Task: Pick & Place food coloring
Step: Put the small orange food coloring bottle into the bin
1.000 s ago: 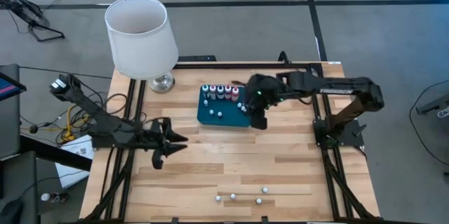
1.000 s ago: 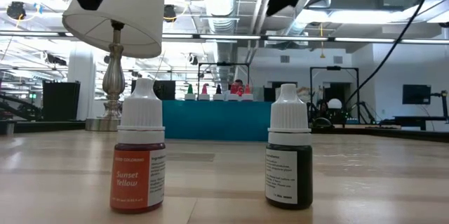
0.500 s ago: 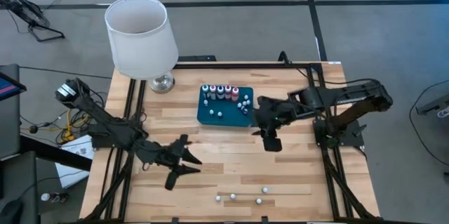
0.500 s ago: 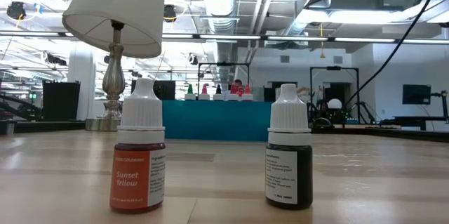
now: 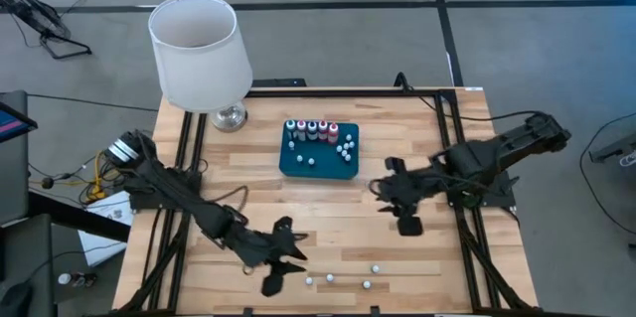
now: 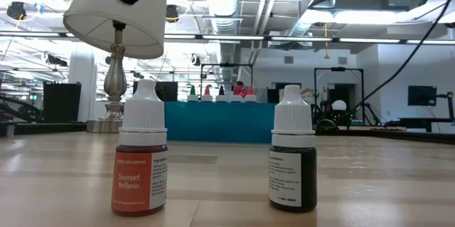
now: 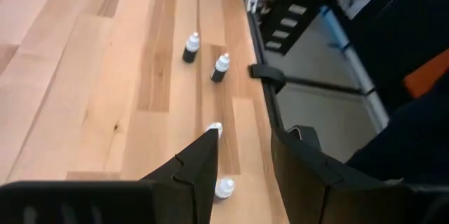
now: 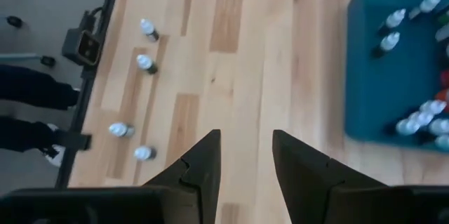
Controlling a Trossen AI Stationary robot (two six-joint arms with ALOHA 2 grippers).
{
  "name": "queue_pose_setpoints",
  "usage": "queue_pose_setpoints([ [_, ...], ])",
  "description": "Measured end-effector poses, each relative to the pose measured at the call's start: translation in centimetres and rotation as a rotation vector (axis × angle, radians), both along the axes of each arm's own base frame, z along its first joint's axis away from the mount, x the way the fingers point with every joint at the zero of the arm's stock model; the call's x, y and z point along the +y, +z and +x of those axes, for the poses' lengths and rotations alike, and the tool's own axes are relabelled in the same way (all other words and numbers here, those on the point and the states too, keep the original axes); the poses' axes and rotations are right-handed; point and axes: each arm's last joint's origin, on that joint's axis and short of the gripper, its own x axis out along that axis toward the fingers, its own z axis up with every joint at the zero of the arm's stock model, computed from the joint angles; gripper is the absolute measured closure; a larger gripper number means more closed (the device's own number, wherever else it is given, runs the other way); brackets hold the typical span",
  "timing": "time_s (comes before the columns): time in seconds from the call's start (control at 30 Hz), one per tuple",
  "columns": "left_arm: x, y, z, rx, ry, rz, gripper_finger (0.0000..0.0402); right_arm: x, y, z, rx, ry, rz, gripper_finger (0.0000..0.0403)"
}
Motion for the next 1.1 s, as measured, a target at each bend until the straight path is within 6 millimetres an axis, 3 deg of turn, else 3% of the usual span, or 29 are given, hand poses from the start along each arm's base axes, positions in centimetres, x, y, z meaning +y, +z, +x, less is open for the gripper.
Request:
queue_pose_setpoints([
  [0.23, -2.1, 0.2, 3.2, 0.218, -0.012, 0.127, 0.0278, 1.0, -1.1, -4.7, -0.057, -0.061, 0.012, 0.0285],
  [0.47, -3.6, -0.8, 5.4, 0.281, -0.026, 0.149, 0.0278, 1.8, -2.5, -8.0, -0.124, -0.101, 0.037, 0.0285],
  [0.67, -4.5, -3.7, 6.5, 0.388, -0.062, 0.159, 0.0278, 2.4, -3.8, -9.3, -0.123, -0.126, 0.036, 0.0285],
  [0.97, -4.4, -3.8, 6.6, 0.382, -0.054, 0.231, 0.0278, 2.7, -3.9, -9.6, -0.142, -0.126, 0.018, 0.0285],
  [1.1, -4.5, -5.3, 7.1, 0.407, -0.092, 0.231, 0.0278, 2.6, -3.9, -9.6, -0.148, -0.132, 0.011, 0.0285],
])
